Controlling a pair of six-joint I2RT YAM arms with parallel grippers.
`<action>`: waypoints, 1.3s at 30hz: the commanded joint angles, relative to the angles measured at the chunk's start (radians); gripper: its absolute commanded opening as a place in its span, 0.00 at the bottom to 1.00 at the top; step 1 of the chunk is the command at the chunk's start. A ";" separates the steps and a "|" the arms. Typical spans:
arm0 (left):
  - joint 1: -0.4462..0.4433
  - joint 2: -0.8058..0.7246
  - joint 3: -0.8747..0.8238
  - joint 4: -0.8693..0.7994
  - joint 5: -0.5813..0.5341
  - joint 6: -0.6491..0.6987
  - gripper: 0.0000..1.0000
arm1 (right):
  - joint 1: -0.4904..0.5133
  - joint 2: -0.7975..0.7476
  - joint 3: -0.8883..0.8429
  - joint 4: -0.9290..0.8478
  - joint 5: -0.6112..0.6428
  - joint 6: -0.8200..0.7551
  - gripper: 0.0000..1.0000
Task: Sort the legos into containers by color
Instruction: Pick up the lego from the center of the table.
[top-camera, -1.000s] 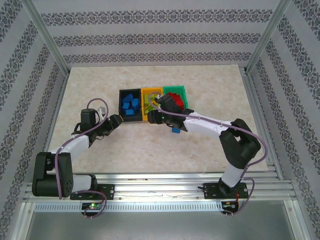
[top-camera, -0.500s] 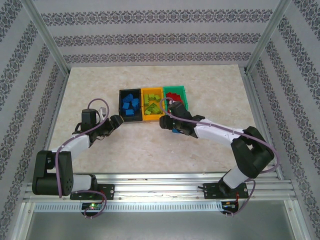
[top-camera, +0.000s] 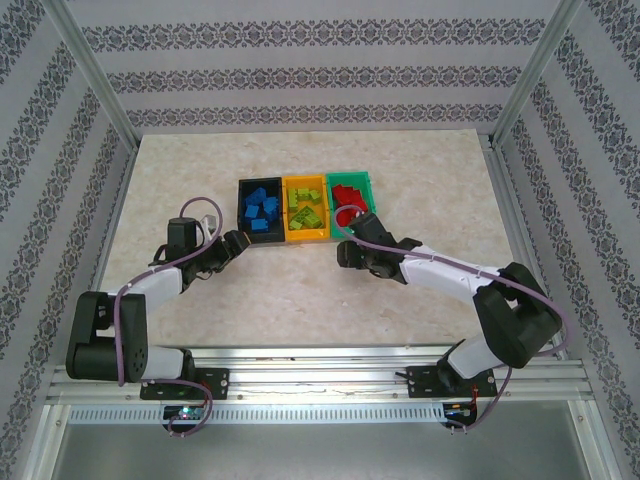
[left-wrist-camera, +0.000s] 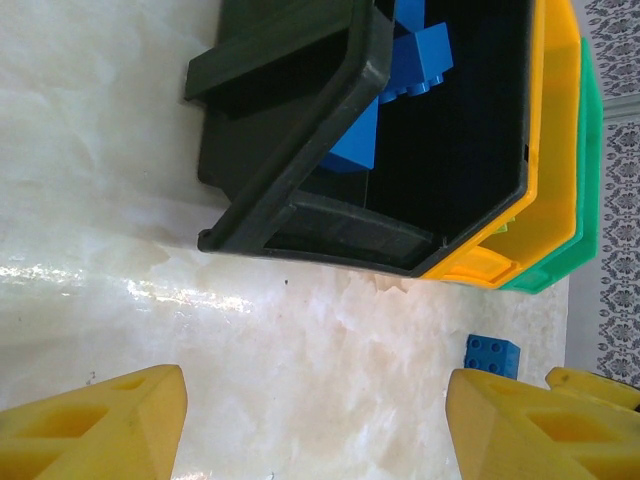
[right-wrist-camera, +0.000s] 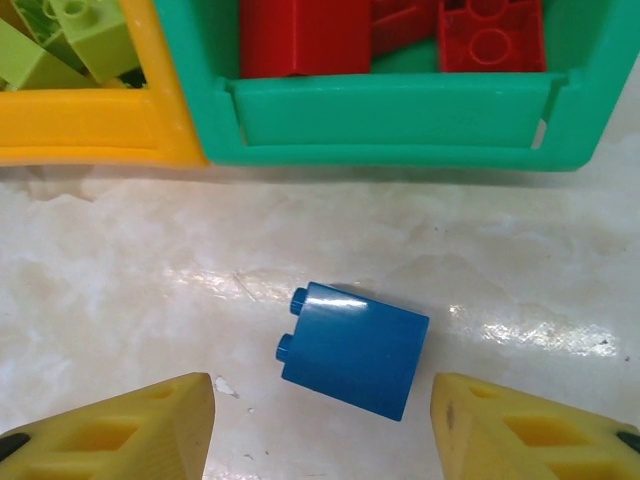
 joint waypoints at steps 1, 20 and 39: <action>-0.014 0.006 0.018 0.047 0.004 0.003 0.69 | -0.005 0.043 0.013 -0.022 0.030 0.012 0.60; -0.017 -0.017 0.000 0.049 0.007 -0.002 0.69 | 0.002 0.234 0.133 -0.008 0.007 -0.005 0.46; -0.018 -0.049 -0.005 0.021 0.007 -0.002 0.69 | 0.110 0.238 0.334 0.064 -0.059 -0.078 0.37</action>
